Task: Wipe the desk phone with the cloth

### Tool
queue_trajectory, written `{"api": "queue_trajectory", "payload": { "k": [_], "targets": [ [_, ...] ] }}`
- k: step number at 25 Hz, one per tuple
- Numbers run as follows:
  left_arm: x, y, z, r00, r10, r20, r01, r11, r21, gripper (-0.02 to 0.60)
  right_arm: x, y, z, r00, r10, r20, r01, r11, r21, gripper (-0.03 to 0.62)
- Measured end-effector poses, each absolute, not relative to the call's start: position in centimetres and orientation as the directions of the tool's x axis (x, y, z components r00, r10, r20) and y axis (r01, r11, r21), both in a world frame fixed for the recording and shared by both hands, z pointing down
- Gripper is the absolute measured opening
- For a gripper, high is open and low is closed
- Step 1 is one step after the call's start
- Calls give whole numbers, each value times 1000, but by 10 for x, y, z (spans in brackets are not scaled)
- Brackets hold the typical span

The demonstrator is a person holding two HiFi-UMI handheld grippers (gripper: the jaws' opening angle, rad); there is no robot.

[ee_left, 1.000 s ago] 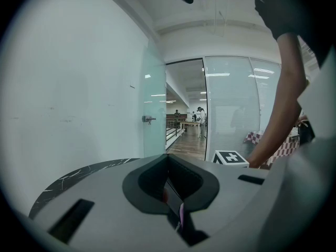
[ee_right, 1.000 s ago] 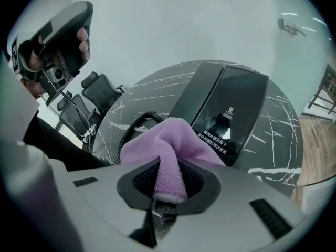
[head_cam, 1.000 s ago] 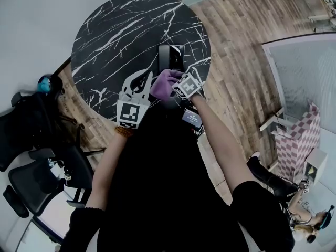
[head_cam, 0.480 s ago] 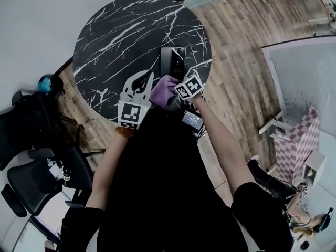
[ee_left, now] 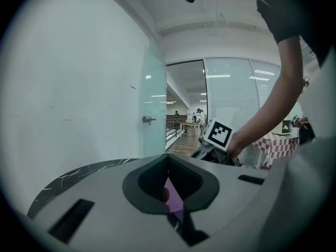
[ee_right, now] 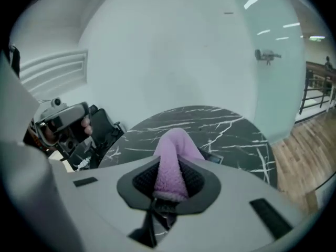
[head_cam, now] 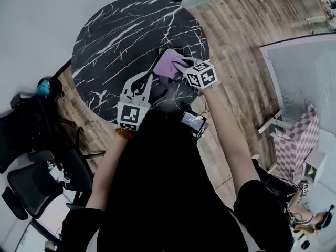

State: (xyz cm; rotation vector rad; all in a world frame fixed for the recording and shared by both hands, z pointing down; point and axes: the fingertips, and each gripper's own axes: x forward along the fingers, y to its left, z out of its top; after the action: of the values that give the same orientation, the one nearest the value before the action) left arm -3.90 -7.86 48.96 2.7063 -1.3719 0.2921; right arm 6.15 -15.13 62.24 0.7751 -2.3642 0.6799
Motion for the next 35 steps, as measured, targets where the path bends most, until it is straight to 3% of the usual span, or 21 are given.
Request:
{"api": "queue_trajectory", "payload": {
  "k": [11,19,23,29,35],
  "targets": [
    [-45,-77,494,564,-794,227,-814,-580,-5,14,109,-234,613,-470,-596,651,-803,595,-34,58],
    [-44,-79,496,566,-791,231,-813,-582,0,14,95,-215,656,-398,-510,762,-752,657,46,58],
    [-49,-82,497,554,-799,232,-822,-569,2,12,96,-212,661,-405,-527,747,-778,628,22,58],
    [-55,-85,499,543,-807,231,-831,-557,8,14,95,-212,668,-418,-492,764,-680,727,97,58],
    [-55,-85,498,544,-808,227,-831,-556,13,14,93,-209,663,-422,-473,773,-677,732,77,57]
  ]
}}
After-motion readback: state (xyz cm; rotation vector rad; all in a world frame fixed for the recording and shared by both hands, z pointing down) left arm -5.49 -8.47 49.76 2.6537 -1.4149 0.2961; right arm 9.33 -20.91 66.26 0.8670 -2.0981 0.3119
